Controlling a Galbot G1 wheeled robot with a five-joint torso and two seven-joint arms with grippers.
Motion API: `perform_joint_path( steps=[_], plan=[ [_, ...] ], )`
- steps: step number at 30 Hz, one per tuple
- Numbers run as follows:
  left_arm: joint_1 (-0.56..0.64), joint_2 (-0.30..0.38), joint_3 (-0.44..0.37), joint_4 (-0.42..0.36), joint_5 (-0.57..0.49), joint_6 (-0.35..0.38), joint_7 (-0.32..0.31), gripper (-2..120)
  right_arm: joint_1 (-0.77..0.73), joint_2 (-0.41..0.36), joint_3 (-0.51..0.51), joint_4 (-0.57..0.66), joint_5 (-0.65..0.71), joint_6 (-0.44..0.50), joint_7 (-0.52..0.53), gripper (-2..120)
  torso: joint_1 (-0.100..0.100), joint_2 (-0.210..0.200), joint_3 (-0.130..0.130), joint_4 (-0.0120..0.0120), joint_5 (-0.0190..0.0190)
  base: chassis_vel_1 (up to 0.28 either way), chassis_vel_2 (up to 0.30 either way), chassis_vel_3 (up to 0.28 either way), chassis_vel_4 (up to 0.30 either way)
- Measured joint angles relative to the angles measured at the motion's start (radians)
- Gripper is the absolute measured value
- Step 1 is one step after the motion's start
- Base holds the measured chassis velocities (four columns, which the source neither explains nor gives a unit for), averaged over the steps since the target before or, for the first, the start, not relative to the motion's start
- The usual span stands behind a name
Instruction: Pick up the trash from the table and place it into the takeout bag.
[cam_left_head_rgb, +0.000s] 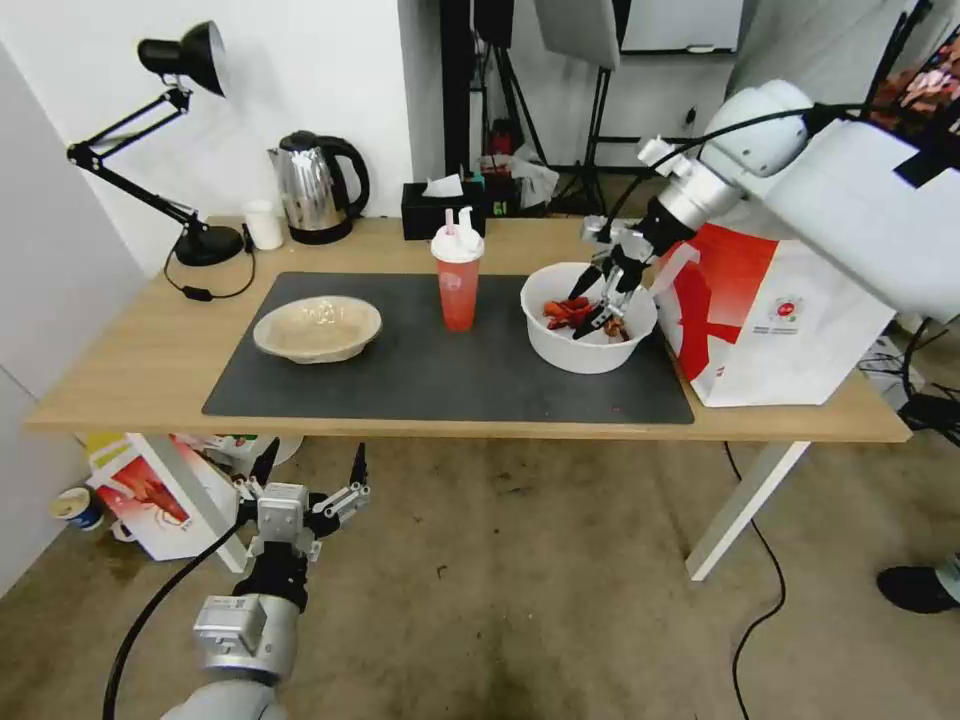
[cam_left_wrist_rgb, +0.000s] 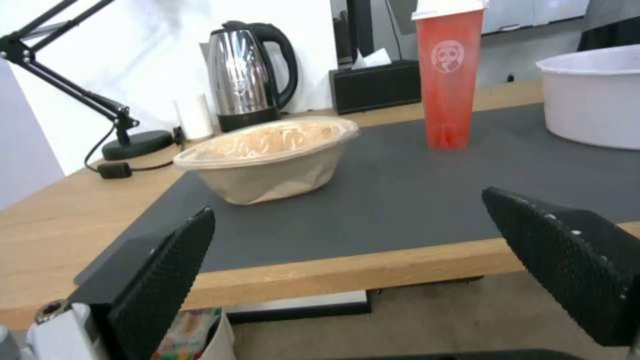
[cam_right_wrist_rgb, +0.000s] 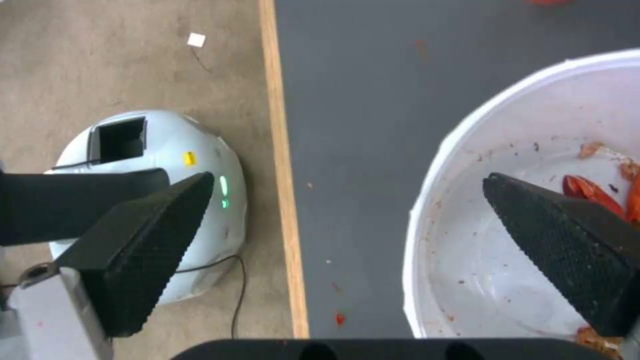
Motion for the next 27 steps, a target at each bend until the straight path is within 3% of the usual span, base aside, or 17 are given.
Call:
perform_joint_path(
  steps=[27],
  plan=[
    [0.0, 0.0, 0.0, 0.0, 0.0, 0.0, 0.0, 100, -0.075, 0.095, 0.104, -0.182, -0.125, 0.061, 0.0, 100, 0.0, 0.0, 0.0, -0.0001, -0.0001, 0.0, 0.0, 0.0, 0.0]
  ],
)
